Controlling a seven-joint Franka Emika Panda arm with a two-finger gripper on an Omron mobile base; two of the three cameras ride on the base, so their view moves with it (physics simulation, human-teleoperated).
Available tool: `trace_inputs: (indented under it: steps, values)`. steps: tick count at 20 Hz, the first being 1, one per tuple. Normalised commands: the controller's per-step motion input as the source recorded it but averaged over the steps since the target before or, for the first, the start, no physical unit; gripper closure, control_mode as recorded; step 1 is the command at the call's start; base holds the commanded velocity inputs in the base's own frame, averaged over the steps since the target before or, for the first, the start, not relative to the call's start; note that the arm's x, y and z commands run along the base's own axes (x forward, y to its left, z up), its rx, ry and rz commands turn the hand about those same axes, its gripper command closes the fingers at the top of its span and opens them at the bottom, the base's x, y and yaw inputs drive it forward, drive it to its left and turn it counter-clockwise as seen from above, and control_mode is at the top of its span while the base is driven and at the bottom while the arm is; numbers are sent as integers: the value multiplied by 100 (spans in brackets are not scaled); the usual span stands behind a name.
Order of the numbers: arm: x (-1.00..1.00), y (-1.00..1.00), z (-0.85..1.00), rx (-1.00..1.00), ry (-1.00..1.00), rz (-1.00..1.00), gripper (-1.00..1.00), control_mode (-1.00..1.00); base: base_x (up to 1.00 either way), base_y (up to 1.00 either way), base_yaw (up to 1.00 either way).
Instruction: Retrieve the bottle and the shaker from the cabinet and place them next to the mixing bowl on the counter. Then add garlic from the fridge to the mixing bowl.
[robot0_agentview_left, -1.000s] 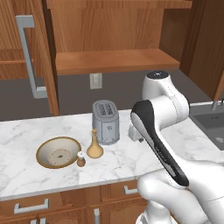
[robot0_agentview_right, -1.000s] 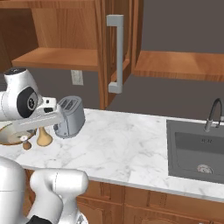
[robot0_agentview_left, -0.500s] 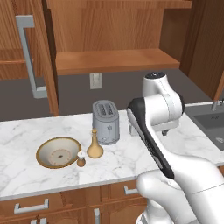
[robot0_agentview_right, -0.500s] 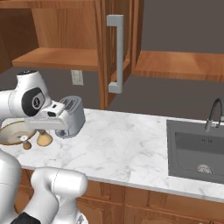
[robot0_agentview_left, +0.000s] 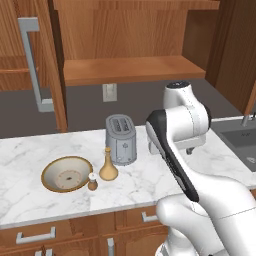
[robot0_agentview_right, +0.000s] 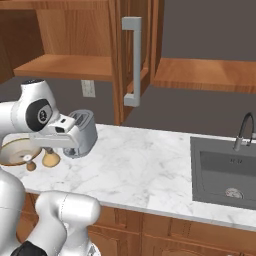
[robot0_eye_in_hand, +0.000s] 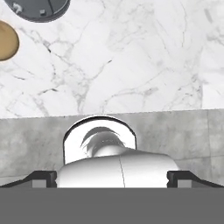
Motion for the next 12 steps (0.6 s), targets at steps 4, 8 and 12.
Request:
trace_inputs:
  steps: [4,8,12]
  values:
    - [0,0,0,0,0,0,-100,100,-50,1,1]
    - [0,0,0,0,0,0,-100,100,-31,42,27]
    - [0,0,0,0,0,0,-100,100,-43,56,40]
